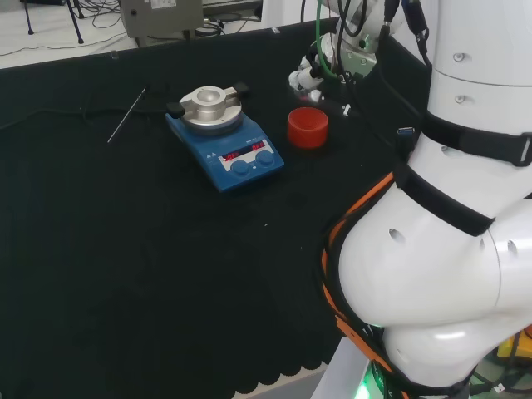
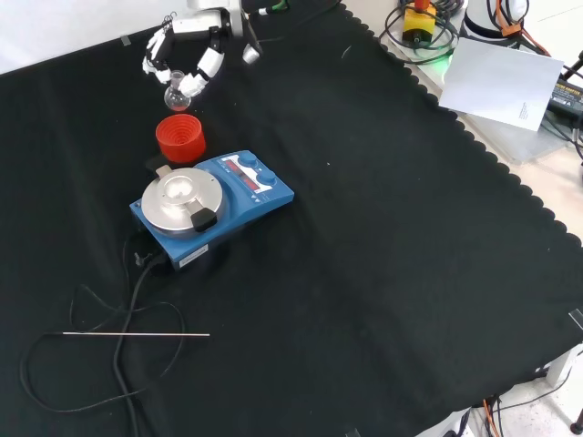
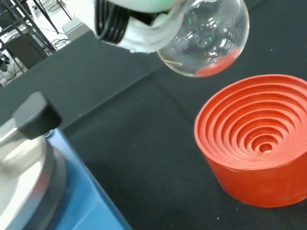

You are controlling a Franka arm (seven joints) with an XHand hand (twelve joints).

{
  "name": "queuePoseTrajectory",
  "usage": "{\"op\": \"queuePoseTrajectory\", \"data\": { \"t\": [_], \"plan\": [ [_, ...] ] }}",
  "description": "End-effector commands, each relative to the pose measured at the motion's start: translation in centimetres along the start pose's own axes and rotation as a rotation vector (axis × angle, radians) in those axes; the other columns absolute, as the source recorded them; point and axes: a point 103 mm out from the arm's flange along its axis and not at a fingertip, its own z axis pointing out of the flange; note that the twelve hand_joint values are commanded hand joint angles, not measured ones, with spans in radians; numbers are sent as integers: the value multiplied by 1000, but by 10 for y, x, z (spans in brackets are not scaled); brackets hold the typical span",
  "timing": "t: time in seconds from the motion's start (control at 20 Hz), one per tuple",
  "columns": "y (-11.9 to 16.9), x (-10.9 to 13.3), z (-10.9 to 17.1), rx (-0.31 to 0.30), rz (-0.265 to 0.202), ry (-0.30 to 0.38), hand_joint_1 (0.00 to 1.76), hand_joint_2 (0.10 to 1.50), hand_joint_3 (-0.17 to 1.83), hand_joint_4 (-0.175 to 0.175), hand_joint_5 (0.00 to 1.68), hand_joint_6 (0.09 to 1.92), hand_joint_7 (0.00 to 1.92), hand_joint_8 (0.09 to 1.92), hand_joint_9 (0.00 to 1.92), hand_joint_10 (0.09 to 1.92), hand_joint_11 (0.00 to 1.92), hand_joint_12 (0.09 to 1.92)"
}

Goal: Place the round-bottom flask on the heater.

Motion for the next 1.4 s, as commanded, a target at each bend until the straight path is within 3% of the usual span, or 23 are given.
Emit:
{"op": "queuePoseTrajectory", "data": {
  "t": [0.05, 0.5, 1.4],
  "plan": [
    [-15, 17, -10, 18, -17, -26, 1086, 747, 620, 154, 1117, 927, 600, 591, 802, 546, 464, 1284],
    [-21, 56, -14, 35, -71, -34, 1089, 736, 642, 151, 1118, 934, 590, 589, 816, 530, 539, 1241],
    [-24, 146, 6, 83, -206, -66, 1088, 727, 656, 164, 1122, 933, 585, 590, 826, 519, 572, 1219]
  ]
}}
